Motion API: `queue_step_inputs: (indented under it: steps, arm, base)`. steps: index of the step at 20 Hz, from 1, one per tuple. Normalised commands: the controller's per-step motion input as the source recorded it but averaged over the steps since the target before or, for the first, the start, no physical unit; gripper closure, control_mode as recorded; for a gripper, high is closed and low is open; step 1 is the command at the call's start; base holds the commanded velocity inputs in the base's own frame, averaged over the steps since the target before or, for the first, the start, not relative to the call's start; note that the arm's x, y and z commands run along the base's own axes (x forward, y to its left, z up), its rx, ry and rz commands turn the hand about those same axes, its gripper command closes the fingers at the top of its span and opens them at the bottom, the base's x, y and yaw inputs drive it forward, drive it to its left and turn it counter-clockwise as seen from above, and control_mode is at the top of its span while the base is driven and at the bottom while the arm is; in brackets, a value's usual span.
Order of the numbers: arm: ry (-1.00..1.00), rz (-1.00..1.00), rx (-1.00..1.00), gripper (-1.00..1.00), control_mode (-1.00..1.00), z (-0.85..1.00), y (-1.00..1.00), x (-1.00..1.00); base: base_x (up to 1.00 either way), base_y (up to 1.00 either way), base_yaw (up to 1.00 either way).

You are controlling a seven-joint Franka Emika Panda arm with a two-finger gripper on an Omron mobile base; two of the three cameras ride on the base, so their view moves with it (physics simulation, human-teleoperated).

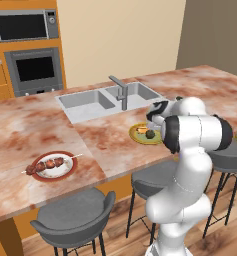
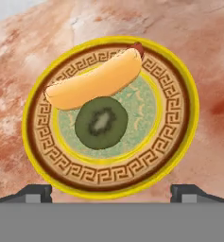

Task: Pick up the peach and kiwi from the fridge and place one fruit on each plate on the dining counter.

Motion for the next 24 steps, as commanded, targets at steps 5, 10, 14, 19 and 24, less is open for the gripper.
queue_step_inputs:
  steps: [5, 10, 14, 19, 24]
  arm:
    - [-0.21, 0.07, -0.07, -1.00, -1.00, 0.19, 0.26, -1.00]
    - [-0.03, 0.12, -0.06, -1.00, -1.00, 0.69, 0.30, -1.00]
    - [0.05, 0.14, 0.00, -1.00, -1.00, 1.00, 0.22, -1.00]
    - [0.19, 0.16, 0.00, -1.00, -1.00, 1.00, 0.22, -0.80]
    - [0.19, 0.16, -0.01, -1.00, -1.00, 0.81, 0.28, -0.60]
  base:
    - [0.00, 0.00, 0.00]
    - [0.00, 0.00, 0.00]
    - [0.00, 0.00, 0.00]
    - [0.00, 0.00, 0.00]
    - [0.00, 0.00, 0.00]
